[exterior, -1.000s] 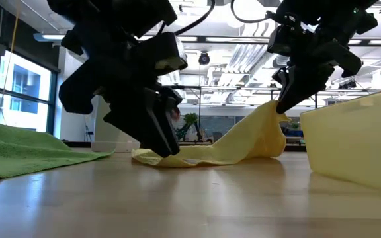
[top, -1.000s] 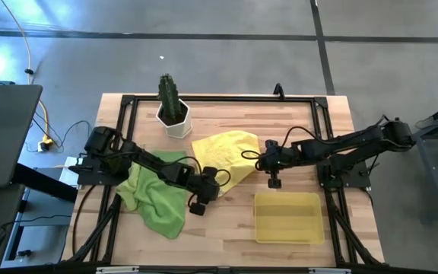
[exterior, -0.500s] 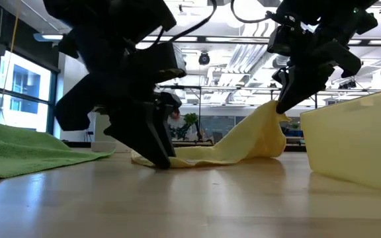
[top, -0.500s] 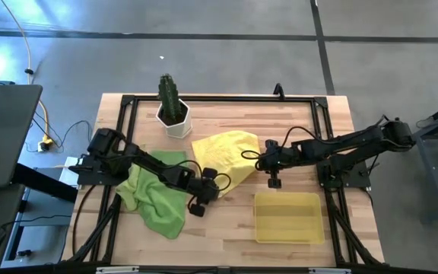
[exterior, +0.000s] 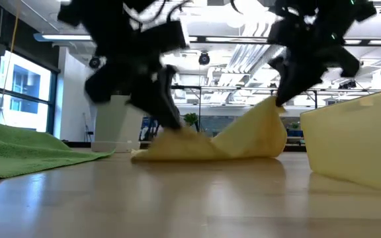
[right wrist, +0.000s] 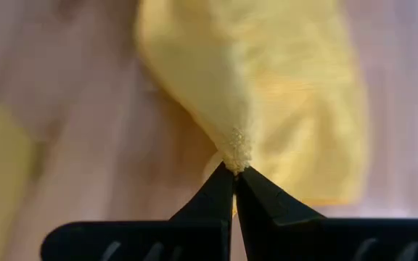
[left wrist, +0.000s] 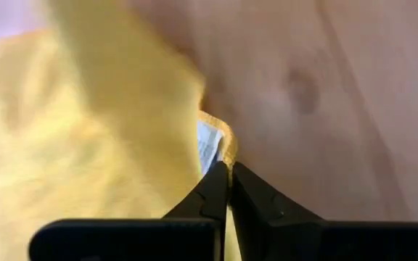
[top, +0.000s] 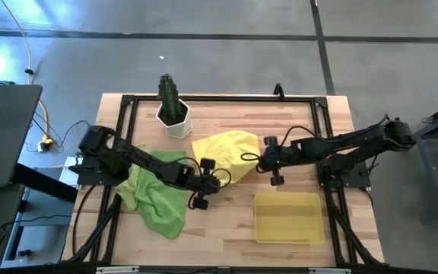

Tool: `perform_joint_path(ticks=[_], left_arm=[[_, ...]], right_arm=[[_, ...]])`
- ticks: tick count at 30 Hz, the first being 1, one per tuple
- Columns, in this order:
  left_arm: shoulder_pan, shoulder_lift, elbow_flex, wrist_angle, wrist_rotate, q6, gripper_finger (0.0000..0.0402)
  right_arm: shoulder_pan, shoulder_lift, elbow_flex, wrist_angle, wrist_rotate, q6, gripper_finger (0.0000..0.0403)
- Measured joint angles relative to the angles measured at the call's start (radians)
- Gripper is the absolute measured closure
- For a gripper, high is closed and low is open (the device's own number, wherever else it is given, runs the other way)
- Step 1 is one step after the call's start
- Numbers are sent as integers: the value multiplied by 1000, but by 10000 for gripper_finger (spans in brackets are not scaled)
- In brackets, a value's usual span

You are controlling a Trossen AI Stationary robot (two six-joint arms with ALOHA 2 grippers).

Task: Roll microfiber towels into tight, uniform cylinder then place into a basket
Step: Fold the yellow towel

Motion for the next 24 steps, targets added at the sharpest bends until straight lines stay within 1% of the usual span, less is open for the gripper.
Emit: perform_joint_path(ticks=[4,8,11,14,17,19,21,24], left_arm=[[22,-117,25,-72,-98,55,399],[70,-207,24,-80,-260,101,400],[133,-270,25,-35,-380,162,399],[220,-311,25,19,-429,214,399],[322,-332,25,106,-426,277,399],[393,-332,24,186,-427,357,399],[450,-332,23,306,-425,433,399],[501,-334,24,459,-396,460,399]], right_arm=[[-3,0,104,-140,177,-62,402],[-20,0,151,-217,396,-128,402],[-53,0,154,-200,549,-229,402],[-110,0,153,-163,655,-326,402],[-185,0,153,-40,712,-462,402],[-238,0,153,96,738,-605,402],[-285,0,154,249,765,-743,402],[-326,0,154,450,824,-852,402]])
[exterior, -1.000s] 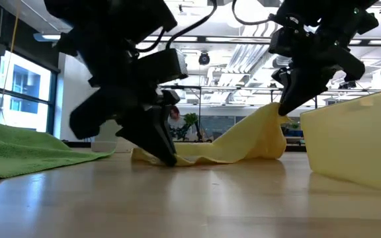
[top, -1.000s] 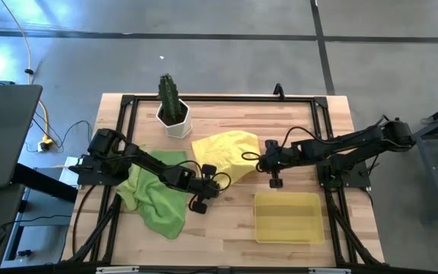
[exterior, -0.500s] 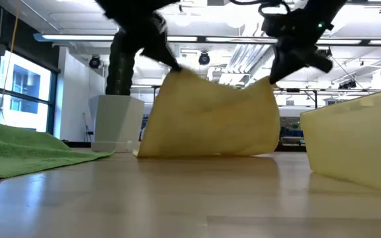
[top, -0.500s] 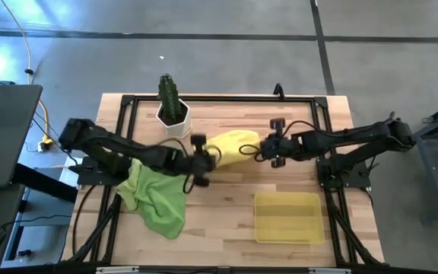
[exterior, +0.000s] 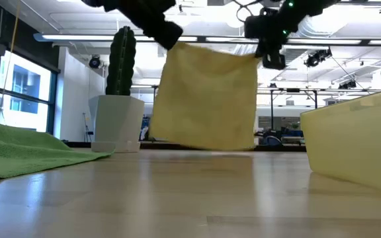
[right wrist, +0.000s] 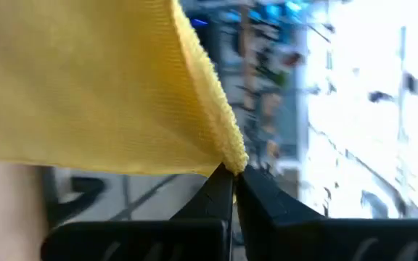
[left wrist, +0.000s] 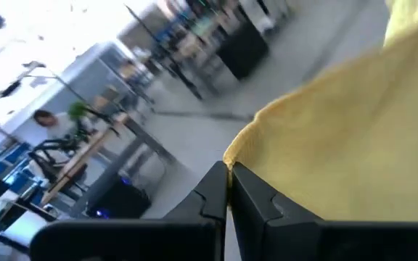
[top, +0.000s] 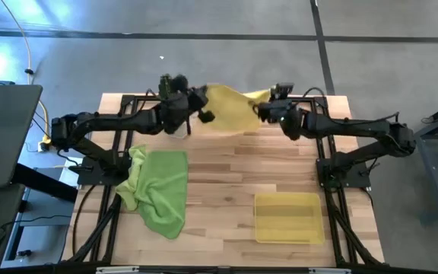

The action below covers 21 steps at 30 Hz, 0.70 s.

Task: Roll microfiber towels into tight, uniform cylinder then place into a basket
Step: Fold the yellow towel

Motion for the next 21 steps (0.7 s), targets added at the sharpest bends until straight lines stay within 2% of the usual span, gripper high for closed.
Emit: perform_joint_path(ticks=[2,4,7,9,11,14,17,21], left_arm=[[10,-9,0,36,26,1,399],[10,-17,1,31,53,-13,399],[-2,-15,2,-140,162,-144,399],[-11,1,0,-297,299,-263,399],[-35,45,-11,-385,426,-370,399],[-92,129,-78,-362,530,-471,400],[-161,221,-116,-299,576,-494,400],[-242,316,-121,-265,576,-534,400]], right_arm=[[-10,0,0,72,35,-28,402],[-11,0,0,70,39,-26,402],[9,0,0,-82,4,125,402],[31,0,0,-296,-121,359,402],[56,2,-3,-493,-311,597,402],[110,29,-3,-650,-559,851,403],[194,88,-2,-702,-671,947,403],[294,199,-3,-727,-748,1003,403]])
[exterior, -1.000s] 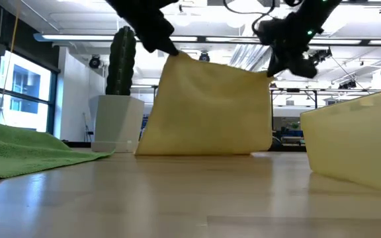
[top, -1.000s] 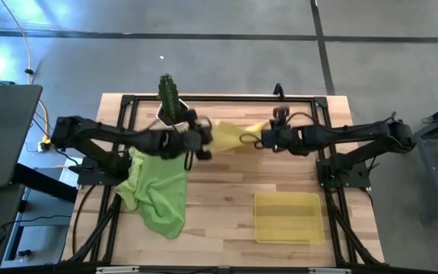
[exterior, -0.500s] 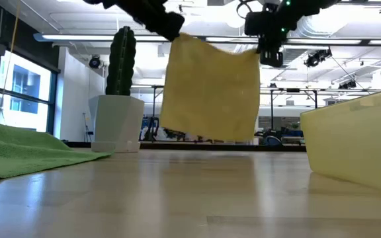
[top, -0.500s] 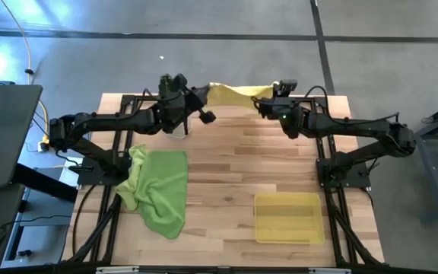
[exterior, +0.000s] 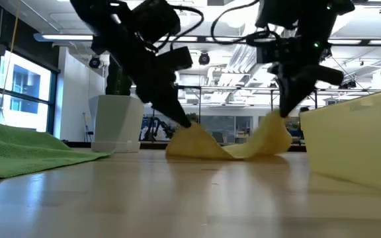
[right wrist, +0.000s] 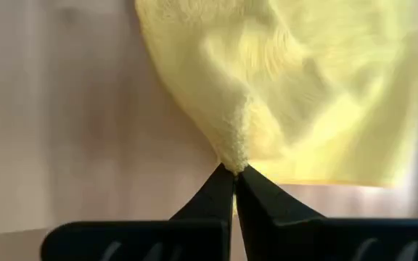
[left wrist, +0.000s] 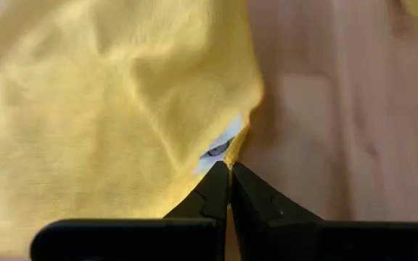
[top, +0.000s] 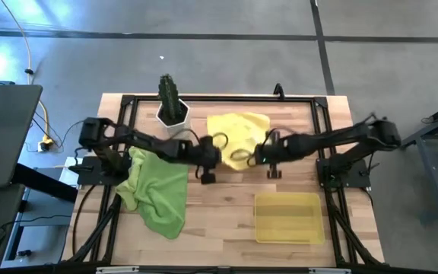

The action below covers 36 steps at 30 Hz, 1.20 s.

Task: Roll microfiber towels into tight, uniform cylinder then place into a basket
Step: Fold the yellow towel

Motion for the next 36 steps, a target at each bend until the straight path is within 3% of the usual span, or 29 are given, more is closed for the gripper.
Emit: perform_joint_path(ticks=[6,15,21,27,29,33,36], left_arm=[[-51,10,1,-23,27,-73,401],[-56,-123,2,-187,181,-225,401],[-80,-137,1,-287,241,-296,401],[-122,-145,1,-317,242,-331,401],[-131,-164,2,-310,187,-351,401],[-132,-178,1,-330,-10,-427,401],[-128,-184,2,-337,-135,-473,401]], right_arm=[[69,56,0,0,-132,5,403],[68,-32,0,11,-228,-100,403],[68,8,-37,47,-398,-122,403],[78,23,-104,210,-572,-105,403],[78,17,-104,218,-551,-138,403],[60,17,-102,199,-381,-207,403],[41,17,-102,166,-310,-251,403]])
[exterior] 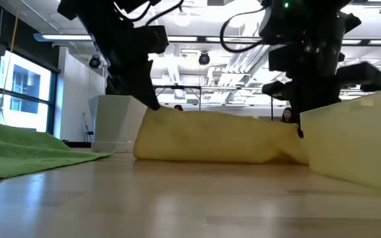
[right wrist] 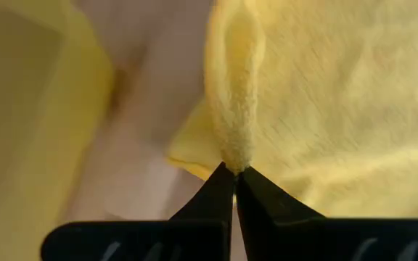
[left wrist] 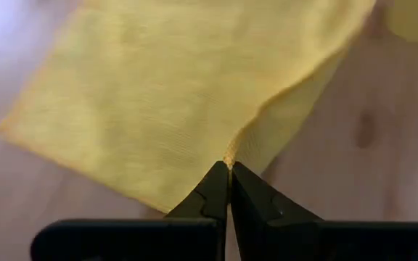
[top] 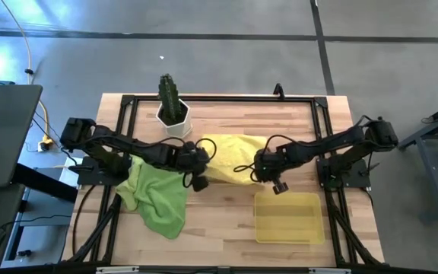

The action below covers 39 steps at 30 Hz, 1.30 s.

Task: Roll microfiber towels into tight, uniform cylinder then place into a basket
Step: Fold the yellow towel

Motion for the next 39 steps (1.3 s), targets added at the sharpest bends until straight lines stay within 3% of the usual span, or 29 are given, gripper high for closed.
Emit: perform_joint_path(ticks=[10,19,26,31,36,39], left_arm=[[65,-3,0,-38,-234,-102,401],[136,34,-1,-30,-237,-53,401],[179,121,1,92,-228,54,401],[199,144,-1,125,-212,59,401],[225,143,-1,172,-314,115,400],[252,143,0,219,-302,160,400]], right_arm=[[-94,0,0,50,220,-203,403],[-190,0,0,112,218,-288,402],[-241,0,0,86,127,-272,402],[-286,0,0,99,136,-296,402],[-338,0,0,97,190,-334,402],[-362,0,0,97,192,-402,402]])
